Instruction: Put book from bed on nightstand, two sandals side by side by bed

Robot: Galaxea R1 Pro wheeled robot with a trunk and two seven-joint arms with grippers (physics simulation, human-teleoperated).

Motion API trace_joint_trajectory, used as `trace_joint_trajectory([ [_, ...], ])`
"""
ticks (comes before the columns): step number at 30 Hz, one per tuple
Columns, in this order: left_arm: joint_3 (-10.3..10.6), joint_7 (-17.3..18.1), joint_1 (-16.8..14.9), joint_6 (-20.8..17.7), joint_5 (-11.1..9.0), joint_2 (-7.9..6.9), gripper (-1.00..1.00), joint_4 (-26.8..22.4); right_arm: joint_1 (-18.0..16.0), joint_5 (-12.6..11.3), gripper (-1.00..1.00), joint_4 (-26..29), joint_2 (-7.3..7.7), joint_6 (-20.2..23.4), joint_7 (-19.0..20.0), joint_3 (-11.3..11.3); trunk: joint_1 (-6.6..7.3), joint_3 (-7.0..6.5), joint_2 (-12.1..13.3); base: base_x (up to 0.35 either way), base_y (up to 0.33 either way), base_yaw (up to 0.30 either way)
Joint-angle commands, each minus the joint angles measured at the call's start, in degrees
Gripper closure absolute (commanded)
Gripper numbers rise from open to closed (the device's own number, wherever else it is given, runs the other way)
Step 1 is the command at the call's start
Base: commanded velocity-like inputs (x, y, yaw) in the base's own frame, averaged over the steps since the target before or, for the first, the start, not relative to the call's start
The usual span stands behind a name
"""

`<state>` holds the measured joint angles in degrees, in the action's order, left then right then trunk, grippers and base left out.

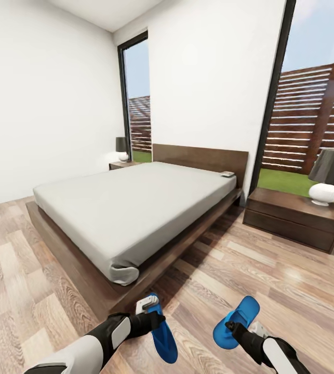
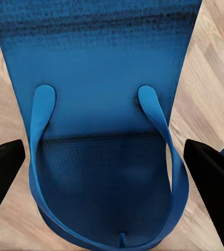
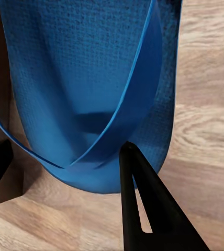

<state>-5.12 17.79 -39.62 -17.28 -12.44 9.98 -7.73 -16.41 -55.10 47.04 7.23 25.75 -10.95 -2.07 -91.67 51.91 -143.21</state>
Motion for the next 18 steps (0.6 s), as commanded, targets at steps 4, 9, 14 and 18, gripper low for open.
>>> trace_joint_trajectory([
  [4,-0.5,0.0,0.0,-0.6,-0.3,0.02,1.00,-0.1,0.0,-0.7,1.00,0.1,0.06,0.0,-0.5,-0.2,0.00,0.06,0.0,0.163,-0.153,0.000],
  [9,-0.5,0.0,0.0,-0.6,-0.3,0.02,1.00,-0.1,0.0,-0.7,1.00,0.2,0.02,0.0,-0.5,-0.2,0.00,0.06,0.0,0.165,-0.152,0.000],
  [14,-0.5,0.0,0.0,-0.6,-0.3,0.02,1.00,-0.1,0.0,-0.7,1.00,0.1,0.04,0.0,-0.6,-0.3,0.00,0.06,0.0,0.165,-0.152,0.000],
  [18,-0.5,0.0,0.0,-0.6,-0.3,0.02,1.00,-0.1,0.0,-0.7,1.00,0.1,0.06,0.0,-0.6,-0.3,0.00,0.06,0.0,0.165,-0.152,0.000],
])
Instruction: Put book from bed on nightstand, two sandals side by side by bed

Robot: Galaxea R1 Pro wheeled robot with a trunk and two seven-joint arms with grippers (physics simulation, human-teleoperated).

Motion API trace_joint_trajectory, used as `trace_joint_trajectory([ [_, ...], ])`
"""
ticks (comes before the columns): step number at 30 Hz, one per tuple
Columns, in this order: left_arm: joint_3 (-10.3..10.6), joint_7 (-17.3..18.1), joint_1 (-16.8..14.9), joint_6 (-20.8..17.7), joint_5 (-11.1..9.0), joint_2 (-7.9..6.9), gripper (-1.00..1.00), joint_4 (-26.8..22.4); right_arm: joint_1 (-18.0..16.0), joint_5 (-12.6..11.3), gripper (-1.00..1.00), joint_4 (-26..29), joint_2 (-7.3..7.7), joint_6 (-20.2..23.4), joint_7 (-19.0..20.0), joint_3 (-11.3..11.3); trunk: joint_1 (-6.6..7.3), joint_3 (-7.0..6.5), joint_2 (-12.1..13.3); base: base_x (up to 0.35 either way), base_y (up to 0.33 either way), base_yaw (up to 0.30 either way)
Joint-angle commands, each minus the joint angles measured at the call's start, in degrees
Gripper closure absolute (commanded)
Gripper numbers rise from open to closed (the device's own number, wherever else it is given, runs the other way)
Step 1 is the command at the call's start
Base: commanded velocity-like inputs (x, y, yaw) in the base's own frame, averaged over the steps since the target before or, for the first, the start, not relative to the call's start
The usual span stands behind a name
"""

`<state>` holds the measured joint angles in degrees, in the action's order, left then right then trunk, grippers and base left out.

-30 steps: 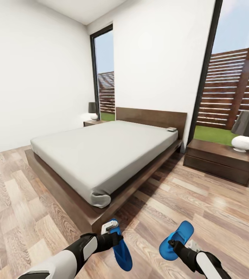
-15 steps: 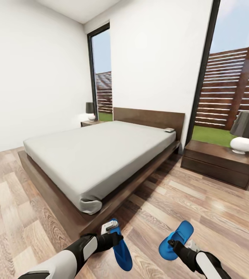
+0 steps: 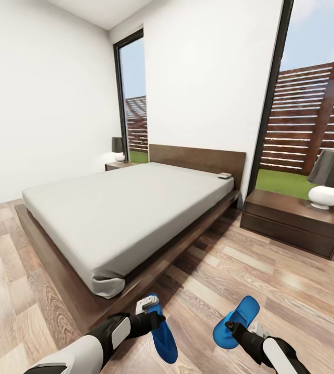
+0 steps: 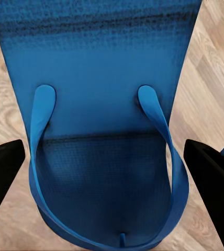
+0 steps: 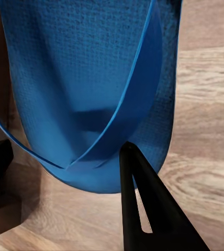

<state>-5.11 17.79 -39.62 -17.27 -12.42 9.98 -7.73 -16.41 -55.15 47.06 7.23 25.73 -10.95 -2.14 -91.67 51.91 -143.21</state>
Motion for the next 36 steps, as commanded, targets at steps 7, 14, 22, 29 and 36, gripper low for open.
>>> trace_joint_trajectory([
  [7,-0.5,0.0,0.0,-0.6,-0.3,0.02,1.00,-0.1,0.0,-0.7,1.00,0.1,0.07,0.1,-0.5,-0.2,0.00,0.06,0.0,0.165,-0.152,0.000],
  [14,-0.5,0.0,0.0,-0.6,-0.3,0.02,1.00,-0.1,0.0,-0.7,1.00,0.1,0.07,0.1,-0.5,-0.2,0.00,0.06,0.0,0.165,-0.151,0.000],
  [22,-0.5,-0.3,0.0,-0.7,-0.3,0.02,1.00,0.0,0.0,-0.7,1.00,0.1,0.07,0.2,-0.3,-0.2,0.00,0.06,0.0,0.098,-0.082,0.000],
  [29,-0.5,-0.7,0.0,-0.7,-0.2,0.02,1.00,1.3,0.0,-0.9,1.00,0.5,0.20,0.1,0.0,0.0,0.00,0.06,0.0,0.009,-0.007,0.000],
  [36,-0.5,-3.9,0.0,-0.5,-0.3,0.02,1.00,2.9,0.0,-1.3,1.00,2.6,0.16,0.2,0.1,0.2,0.00,0.06,0.0,0.000,0.000,0.000],
])
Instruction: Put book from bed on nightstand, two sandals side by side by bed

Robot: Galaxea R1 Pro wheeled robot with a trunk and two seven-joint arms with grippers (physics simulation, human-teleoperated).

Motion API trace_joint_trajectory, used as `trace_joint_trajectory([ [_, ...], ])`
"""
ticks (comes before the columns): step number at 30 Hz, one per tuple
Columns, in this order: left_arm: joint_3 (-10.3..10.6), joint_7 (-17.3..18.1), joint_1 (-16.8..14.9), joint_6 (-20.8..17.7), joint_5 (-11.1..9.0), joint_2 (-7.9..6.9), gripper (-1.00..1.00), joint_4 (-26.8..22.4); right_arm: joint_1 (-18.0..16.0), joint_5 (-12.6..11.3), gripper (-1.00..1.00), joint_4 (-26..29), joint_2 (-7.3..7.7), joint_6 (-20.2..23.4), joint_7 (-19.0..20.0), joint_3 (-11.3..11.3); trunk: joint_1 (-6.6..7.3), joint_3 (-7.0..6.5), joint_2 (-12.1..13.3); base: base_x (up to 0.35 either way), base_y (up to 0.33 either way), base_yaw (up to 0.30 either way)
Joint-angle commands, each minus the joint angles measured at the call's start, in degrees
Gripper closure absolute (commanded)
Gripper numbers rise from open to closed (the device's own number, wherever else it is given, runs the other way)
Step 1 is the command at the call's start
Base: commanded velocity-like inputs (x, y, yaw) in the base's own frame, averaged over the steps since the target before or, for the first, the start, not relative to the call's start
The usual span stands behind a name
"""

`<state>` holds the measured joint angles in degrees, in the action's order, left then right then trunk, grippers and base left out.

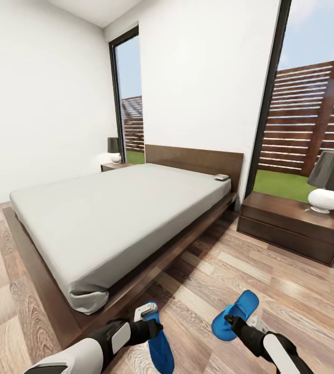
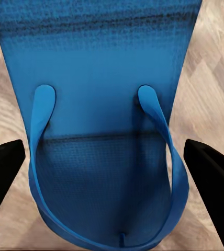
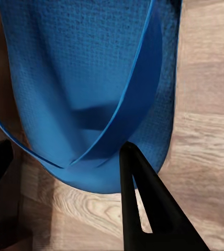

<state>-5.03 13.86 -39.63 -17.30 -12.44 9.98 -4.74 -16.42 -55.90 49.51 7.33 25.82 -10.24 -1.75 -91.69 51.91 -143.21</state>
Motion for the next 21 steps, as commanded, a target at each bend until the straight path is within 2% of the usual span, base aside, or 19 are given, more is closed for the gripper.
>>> trace_joint_trajectory([
  [1,-0.6,-1.2,0.0,-0.5,-0.3,0.01,1.00,0.0,0.0,-0.7,1.00,0.8,0.06,0.1,-0.6,-0.1,0.01,0.06,0.0,0.000,0.000,0.000],
  [7,-0.7,-3.4,0.0,-0.4,-0.4,0.01,1.00,0.1,0.0,-0.8,1.00,2.1,0.05,0.2,0.9,0.2,-0.12,1.17,-0.1,0.000,0.000,0.000],
  [10,-0.7,-3.7,0.0,-0.4,-0.4,0.01,1.00,0.1,0.0,-0.9,1.00,2.2,0.05,0.3,3.7,0.2,-0.19,1.83,-0.1,0.000,0.000,0.000],
  [12,-0.7,-3.7,0.0,-0.4,-0.4,0.01,1.00,0.1,0.0,-0.8,1.00,2.2,0.05,0.3,7.1,0.3,-0.25,2.28,-0.2,0.000,0.000,0.000],
  [16,-0.7,-3.8,0.0,-0.4,-0.4,0.01,1.00,0.1,0.0,-0.3,1.00,2.2,0.07,0.3,10.3,0.4,-0.35,3.16,-0.2,0.000,0.000,0.000],
  [21,-0.7,-3.8,0.0,-0.2,-0.4,0.01,1.00,0.1,0.0,-0.2,1.00,2.1,0.07,0.3,10.8,0.4,-0.48,4.27,-0.3,0.000,0.000,0.000],
])
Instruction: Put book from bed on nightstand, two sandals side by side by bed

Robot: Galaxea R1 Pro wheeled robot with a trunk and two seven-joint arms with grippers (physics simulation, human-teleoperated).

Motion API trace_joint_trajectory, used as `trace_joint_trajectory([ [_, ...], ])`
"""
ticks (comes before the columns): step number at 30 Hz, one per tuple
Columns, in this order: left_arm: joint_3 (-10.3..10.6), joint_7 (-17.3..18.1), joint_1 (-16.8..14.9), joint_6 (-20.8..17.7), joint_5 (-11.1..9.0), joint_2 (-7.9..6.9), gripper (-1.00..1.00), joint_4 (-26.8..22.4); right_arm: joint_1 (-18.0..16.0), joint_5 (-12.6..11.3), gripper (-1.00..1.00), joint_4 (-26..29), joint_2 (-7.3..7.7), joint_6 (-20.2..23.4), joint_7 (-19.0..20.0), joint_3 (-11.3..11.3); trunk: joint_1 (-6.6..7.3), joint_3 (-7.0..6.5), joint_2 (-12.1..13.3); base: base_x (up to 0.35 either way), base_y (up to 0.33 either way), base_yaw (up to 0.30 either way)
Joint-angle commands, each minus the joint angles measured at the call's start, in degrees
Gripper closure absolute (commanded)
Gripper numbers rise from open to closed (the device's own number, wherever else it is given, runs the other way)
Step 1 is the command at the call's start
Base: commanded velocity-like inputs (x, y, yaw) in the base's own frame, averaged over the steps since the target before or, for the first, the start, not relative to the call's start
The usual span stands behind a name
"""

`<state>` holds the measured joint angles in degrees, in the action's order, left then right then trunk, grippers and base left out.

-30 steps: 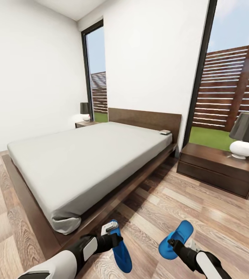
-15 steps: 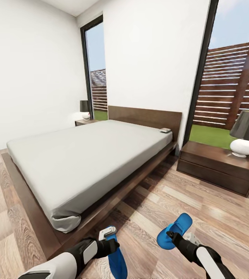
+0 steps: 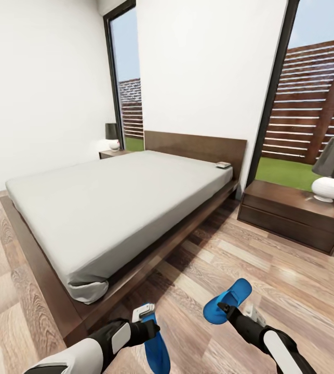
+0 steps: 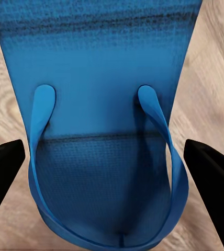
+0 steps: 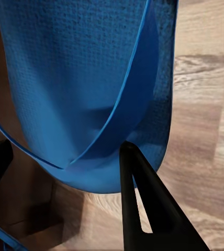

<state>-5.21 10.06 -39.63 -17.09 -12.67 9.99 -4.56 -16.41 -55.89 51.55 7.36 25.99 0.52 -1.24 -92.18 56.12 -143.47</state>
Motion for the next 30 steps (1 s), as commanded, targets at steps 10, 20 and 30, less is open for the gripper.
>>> trace_joint_trajectory([
  [10,-0.6,0.0,0.0,0.4,-0.2,0.01,1.00,-0.1,0.0,-0.7,1.00,0.0,0.03,0.1,0.3,-0.1,-0.24,2.28,-0.2,0.000,0.000,0.000],
  [20,-0.7,-5.0,0.0,3.3,-1.4,0.01,1.00,-0.3,0.0,-0.9,1.00,0.0,0.03,0.1,0.3,-0.2,-0.50,4.49,-0.3,0.000,0.000,0.000],
  [30,-0.9,-7.8,0.0,5.5,-3.3,0.01,1.00,-0.5,0.0,-0.9,1.00,0.1,0.03,0.2,0.3,-0.3,-0.76,6.71,-0.4,0.000,0.000,0.000],
])
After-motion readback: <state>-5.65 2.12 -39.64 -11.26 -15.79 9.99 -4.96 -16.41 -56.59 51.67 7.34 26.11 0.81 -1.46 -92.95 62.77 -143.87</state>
